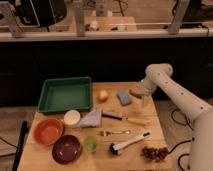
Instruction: Place pepper in red bowl
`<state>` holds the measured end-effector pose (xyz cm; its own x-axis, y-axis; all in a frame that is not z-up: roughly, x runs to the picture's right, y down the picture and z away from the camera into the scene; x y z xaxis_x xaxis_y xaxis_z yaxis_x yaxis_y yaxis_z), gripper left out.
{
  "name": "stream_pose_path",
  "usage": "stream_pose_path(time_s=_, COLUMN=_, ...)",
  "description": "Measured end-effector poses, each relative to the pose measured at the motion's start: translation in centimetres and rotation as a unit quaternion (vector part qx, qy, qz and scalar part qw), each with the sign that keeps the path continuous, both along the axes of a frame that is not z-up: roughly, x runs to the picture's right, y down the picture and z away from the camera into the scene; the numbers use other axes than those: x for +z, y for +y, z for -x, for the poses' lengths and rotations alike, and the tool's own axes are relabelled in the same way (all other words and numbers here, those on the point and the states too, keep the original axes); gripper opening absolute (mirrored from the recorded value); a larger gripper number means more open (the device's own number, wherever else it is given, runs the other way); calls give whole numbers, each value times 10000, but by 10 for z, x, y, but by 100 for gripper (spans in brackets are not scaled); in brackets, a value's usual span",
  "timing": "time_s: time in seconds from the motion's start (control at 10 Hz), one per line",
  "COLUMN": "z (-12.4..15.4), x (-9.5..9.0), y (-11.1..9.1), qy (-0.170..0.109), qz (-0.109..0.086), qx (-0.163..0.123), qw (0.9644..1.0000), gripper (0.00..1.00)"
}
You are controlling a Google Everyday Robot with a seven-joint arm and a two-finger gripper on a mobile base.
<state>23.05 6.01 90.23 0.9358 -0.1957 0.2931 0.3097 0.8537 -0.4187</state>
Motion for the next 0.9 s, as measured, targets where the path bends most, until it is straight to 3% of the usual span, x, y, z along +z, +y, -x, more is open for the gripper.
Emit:
stream_pose_path(time_s=0.4, z=-1, x=6, y=7, qy=419, qz=-169, qx=251, qw=9987, gripper=80)
stream_pose_path(time_s=0.9, z=-8, x=32, y=19, qy=693, qz=9, qx=563, qw=9960, gripper=80)
